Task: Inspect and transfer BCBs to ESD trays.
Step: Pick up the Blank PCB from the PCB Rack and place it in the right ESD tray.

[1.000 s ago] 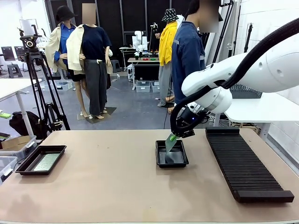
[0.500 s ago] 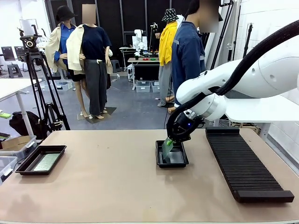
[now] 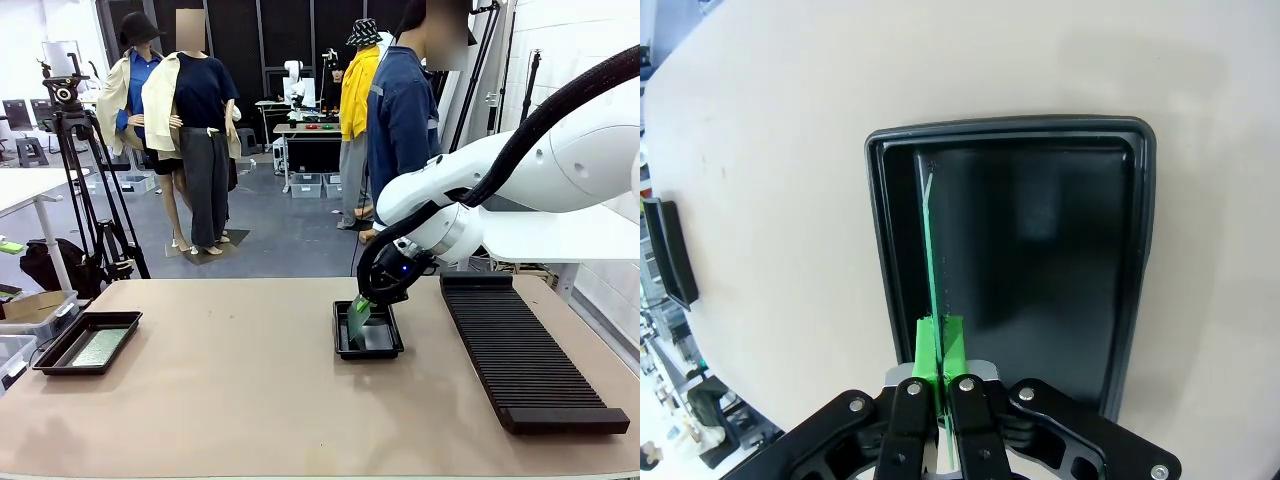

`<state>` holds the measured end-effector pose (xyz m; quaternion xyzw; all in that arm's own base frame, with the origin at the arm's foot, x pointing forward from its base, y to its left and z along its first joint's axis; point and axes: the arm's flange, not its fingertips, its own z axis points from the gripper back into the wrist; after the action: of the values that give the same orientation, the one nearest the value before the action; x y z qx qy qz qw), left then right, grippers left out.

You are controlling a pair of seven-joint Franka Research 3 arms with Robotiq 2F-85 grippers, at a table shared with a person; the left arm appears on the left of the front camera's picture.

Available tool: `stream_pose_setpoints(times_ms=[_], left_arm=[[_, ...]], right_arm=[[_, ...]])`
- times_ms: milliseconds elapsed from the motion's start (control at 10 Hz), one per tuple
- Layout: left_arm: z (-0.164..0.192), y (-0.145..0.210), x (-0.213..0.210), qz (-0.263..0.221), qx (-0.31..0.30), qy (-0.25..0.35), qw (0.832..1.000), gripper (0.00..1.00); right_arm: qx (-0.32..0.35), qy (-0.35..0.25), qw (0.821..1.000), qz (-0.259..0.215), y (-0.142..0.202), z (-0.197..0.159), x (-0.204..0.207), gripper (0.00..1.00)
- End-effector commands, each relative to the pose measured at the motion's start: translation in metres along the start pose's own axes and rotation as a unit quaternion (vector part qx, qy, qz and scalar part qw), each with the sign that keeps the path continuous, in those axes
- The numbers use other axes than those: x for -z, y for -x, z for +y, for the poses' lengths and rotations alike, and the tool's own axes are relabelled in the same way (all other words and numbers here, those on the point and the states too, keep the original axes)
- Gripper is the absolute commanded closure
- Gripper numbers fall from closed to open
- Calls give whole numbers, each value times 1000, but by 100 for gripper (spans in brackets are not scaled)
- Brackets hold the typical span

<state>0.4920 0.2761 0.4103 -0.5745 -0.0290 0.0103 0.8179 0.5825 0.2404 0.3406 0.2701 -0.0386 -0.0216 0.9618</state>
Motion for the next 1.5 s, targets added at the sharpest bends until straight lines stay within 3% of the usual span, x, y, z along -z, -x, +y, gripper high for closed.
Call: stream_pose_setpoints(times_ms=[0, 600, 700, 1100, 1200, 1400], left_arm=[[-1, 1, 0, -3, 0, -5, 1000, 0], [-1, 1, 0, -3, 0, -5, 1000, 0], [-1, 1, 0, -3, 0, -5, 1000, 0], [-1, 1, 0, -3, 0, -5, 1000, 0], [-1, 1, 0, -3, 0, -5, 1000, 0], [-1, 1, 0, -3, 0, -5, 1000, 0]], right_arm=[[-1, 3, 1000, 2, 0, 0, 0, 100], [0, 0, 1000, 2, 0, -1, 0, 97], [-5, 3, 1000, 5, -1, -1, 2, 86], [-3, 37, 999, 2, 4, 10, -9, 9], [1, 57, 998, 7, 5, 18, -17, 0], [15, 95, 995, 10, 7, 33, -33, 0]])
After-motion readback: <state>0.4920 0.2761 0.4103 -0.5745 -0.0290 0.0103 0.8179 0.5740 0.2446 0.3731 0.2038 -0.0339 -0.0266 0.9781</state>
